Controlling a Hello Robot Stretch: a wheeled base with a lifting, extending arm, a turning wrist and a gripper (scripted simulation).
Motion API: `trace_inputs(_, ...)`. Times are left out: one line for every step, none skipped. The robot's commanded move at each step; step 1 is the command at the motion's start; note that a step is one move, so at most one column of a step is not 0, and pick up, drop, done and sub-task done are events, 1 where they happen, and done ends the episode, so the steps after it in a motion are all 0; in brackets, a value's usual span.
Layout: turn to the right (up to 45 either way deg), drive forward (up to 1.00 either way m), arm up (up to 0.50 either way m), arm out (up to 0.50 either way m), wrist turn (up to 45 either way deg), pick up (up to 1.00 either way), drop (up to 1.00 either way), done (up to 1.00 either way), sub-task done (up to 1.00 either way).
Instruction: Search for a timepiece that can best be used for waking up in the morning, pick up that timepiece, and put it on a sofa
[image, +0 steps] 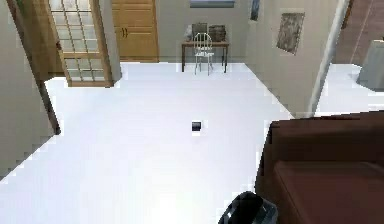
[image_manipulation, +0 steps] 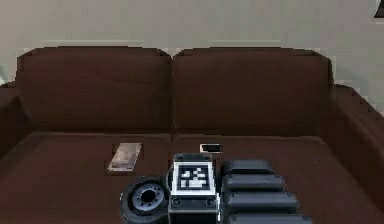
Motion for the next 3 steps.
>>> trace_inputs(-45.0, 0.0, 0.0, 0.0, 0.0, 0.0, 0.0, 0.0, 0.0)
trace_inputs(-45.0, 0.0, 0.0, 0.0, 0.0, 0.0, 0.0, 0.0, 0.0)
trace_inputs(-12.0, 0.0, 0.0, 0.0, 0.0, 0.0, 0.0, 0.0, 0.0)
